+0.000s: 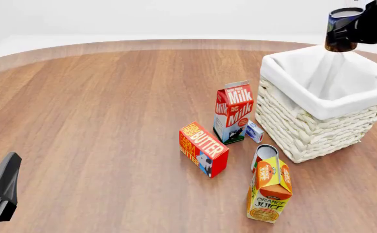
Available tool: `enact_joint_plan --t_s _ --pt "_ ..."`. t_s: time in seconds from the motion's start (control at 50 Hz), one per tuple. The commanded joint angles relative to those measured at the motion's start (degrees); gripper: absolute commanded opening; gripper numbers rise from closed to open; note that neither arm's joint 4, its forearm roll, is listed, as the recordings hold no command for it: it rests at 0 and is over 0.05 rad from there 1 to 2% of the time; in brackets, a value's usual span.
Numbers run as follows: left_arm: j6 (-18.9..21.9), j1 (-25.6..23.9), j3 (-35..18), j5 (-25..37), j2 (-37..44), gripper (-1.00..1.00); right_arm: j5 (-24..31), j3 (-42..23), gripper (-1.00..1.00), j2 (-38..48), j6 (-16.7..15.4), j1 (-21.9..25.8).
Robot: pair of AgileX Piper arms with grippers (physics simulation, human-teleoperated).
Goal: Pick up the alphabet soup, and put it in the basket.
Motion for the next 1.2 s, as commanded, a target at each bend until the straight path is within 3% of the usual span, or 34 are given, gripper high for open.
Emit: enact_joint_plan --t_s 0.02,0.44,0.7,1.2 --pt "0.00 0.00 0.00 0.00 0.00 1.00 0.35 -1.10 -1.00 1.69 0.09 -0.62" --pt "0.00 0.00 0.00 0.00 0.00 1.00 1.23 -3.55 -1.00 6.90 -2.24 -2.50" --pt "0.00 0.00 0.00 0.00 0.00 1.00 1.68 -4.61 -1.00 9.00 -2.20 -1.29" --pt "0.00 0.00 0.00 0.00 0.00 1.00 0.32 -1.74 -1.00 12.42 -2.24 -0.13"
